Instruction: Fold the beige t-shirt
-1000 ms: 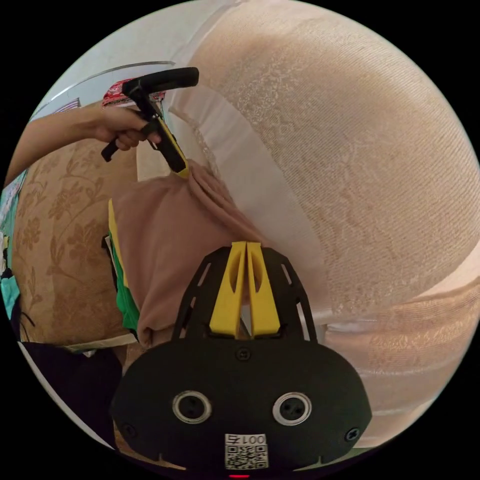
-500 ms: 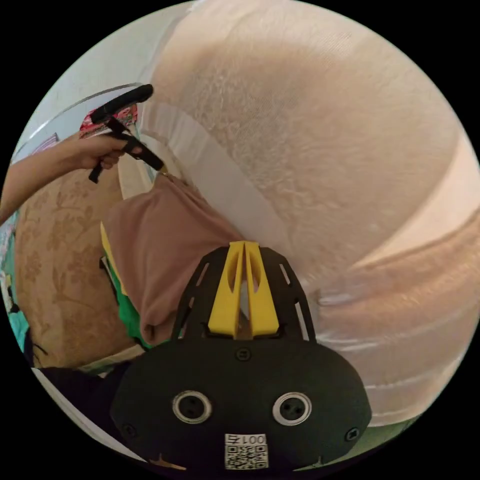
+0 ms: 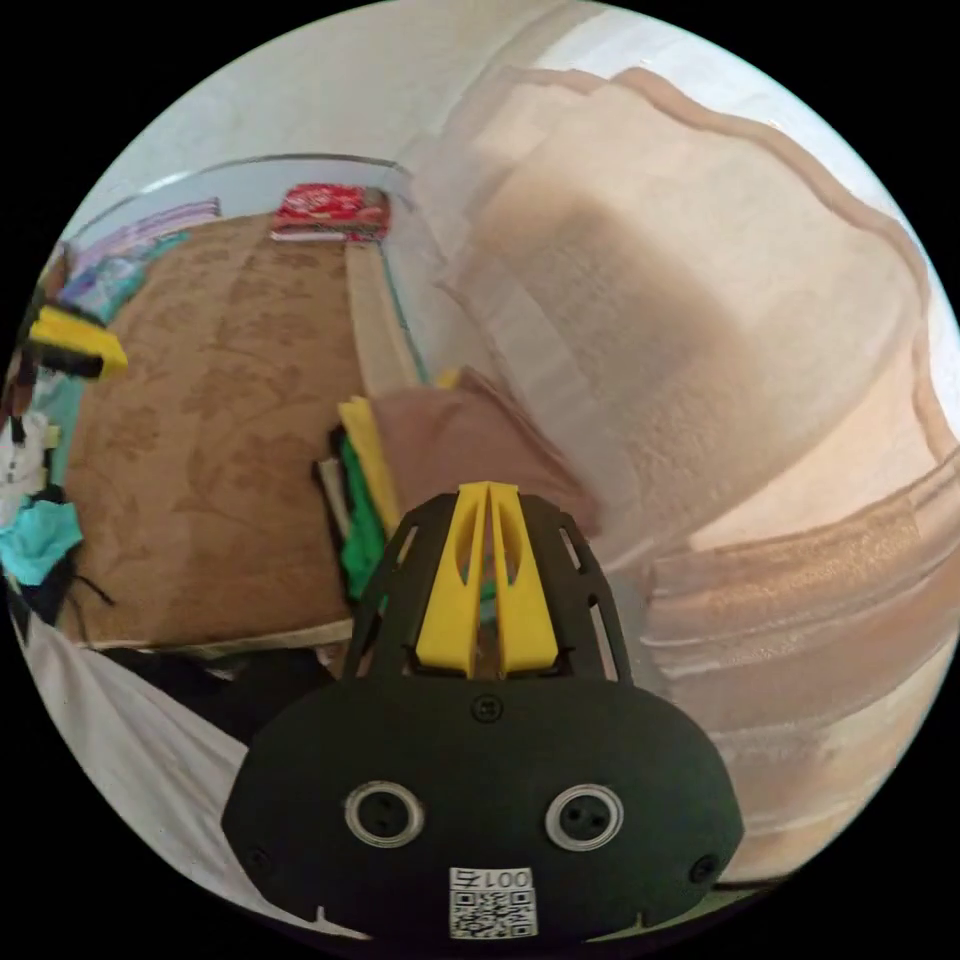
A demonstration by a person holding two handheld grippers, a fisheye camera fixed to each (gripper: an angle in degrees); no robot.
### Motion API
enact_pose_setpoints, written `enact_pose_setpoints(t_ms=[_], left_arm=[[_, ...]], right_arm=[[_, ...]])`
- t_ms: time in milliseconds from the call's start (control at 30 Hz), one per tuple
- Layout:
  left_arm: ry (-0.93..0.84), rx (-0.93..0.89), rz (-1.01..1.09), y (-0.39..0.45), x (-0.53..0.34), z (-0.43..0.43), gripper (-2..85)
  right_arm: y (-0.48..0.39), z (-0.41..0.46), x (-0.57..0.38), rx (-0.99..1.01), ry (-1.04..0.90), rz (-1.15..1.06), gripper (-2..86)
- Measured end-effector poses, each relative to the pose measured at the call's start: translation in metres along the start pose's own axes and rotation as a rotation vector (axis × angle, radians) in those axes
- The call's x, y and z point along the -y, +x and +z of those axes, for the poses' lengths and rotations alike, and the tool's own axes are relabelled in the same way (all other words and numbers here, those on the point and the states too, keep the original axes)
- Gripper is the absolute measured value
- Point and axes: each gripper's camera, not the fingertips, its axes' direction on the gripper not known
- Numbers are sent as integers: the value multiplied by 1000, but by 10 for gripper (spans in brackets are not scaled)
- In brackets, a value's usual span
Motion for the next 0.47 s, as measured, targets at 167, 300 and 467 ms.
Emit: enact_pose_setpoints(t_ms=[167, 300, 467], left_arm=[[-113, 152, -185, 55, -139, -92, -10], [-162, 291, -280, 81, -220, -164, -10], [-144, 368, -605, 99, -333, -267, -10]], right_arm=[[-86, -76, 35, 327, 21, 3, 1], [-166, -139, 68, 459, 71, -147, 1], [-245, -190, 125, 642, 73, -350, 2]])
